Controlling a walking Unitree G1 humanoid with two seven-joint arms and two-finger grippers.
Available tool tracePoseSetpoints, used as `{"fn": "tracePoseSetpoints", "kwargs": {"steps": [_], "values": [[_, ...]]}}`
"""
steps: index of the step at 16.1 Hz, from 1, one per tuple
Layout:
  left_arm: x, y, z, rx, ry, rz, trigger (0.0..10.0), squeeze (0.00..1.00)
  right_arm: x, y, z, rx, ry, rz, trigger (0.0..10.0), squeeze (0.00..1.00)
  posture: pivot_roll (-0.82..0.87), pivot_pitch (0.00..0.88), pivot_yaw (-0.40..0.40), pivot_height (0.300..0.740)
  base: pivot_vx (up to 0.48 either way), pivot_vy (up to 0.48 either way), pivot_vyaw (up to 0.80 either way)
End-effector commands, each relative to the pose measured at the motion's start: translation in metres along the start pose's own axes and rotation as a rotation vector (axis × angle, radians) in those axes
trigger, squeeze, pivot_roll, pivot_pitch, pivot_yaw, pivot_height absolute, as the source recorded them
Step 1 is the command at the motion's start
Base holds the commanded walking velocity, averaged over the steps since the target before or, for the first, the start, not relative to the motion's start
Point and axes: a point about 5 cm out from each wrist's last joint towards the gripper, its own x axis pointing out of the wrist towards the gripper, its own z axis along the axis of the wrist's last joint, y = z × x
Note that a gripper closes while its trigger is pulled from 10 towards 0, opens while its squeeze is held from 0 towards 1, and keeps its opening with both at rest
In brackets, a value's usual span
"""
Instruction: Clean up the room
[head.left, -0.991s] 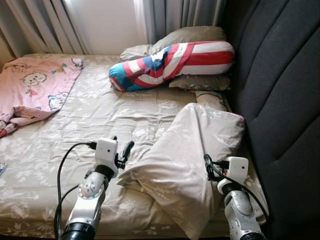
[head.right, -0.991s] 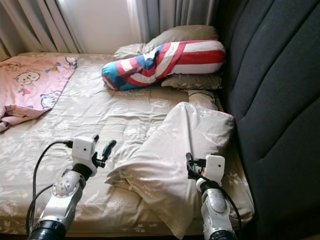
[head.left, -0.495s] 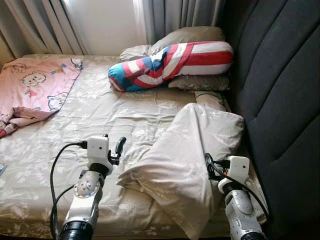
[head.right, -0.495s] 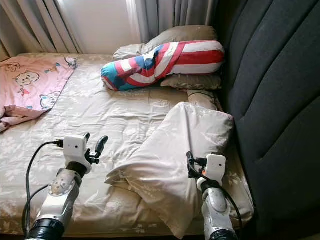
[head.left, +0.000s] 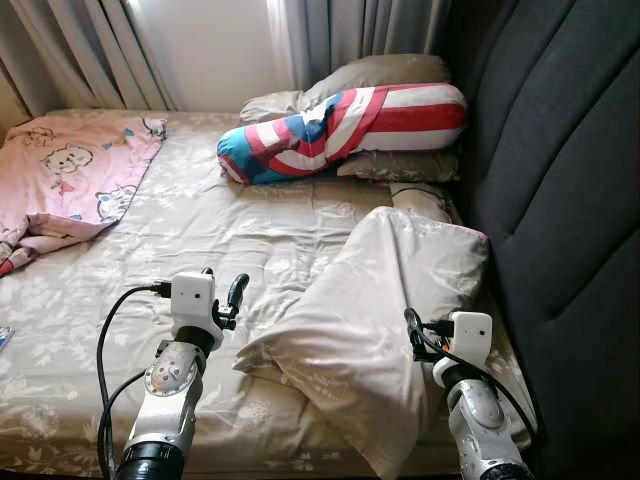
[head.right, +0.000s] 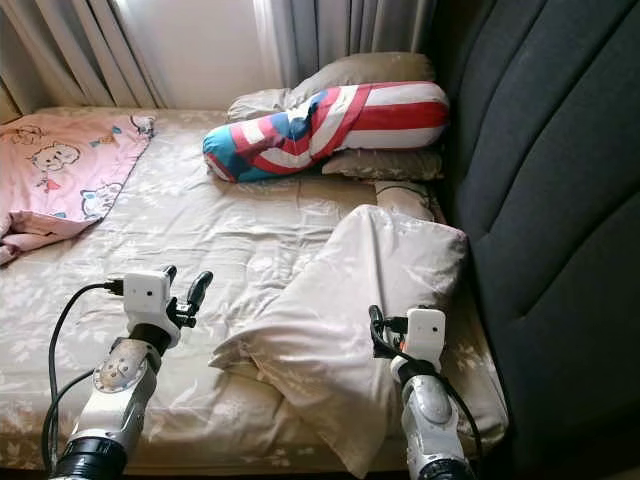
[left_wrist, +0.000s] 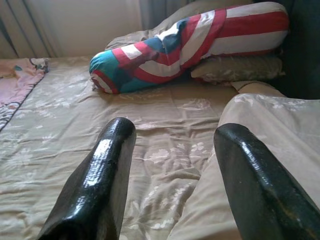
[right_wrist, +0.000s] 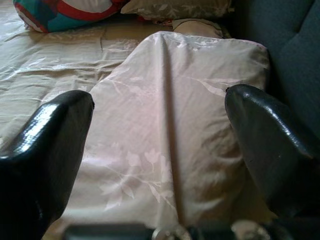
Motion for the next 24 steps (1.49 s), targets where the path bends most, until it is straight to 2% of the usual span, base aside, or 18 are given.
{"fn": "tracePoseSetpoints", "kwargs": {"steps": [1,9,11,13,24], "values": [[0.0007,-0.0011,-0.0025,0.001,0.019,-0.011,10.0,0.00,0.0006,-0.0008,0.0031,-0.006,-0.017,-0.004,10.0,0.00,-0.03,0.000,-0.027,0.689,0.000,0.000,0.00],[0.0019,-0.0061,-0.0043,-0.007,0.030,-0.023,10.0,0.00,0.0000,-0.0001,0.0031,-0.004,-0.022,0.001,10.0,0.00,-0.03,0.000,-0.033,0.689,0.000,0.000,0.00],[0.0020,-0.0064,-0.0046,-0.006,0.031,-0.025,10.0,0.00,0.0010,0.0002,0.0001,-0.014,0.016,-0.001,10.0,0.00,-0.02,0.000,-0.034,0.689,0.000,0.000,0.00],[0.0018,-0.0063,-0.0046,-0.002,0.031,-0.025,10.0,0.00,0.0006,0.0025,0.0010,0.001,-0.004,0.006,10.0,0.00,-0.02,0.000,-0.034,0.669,0.000,0.000,0.00],[0.0036,-0.0056,-0.0042,0.023,0.040,-0.029,10.0,0.00,0.0010,0.0067,0.0012,0.006,-0.010,0.015,10.0,0.00,-0.02,0.002,-0.027,0.669,0.000,0.000,0.00]]}}
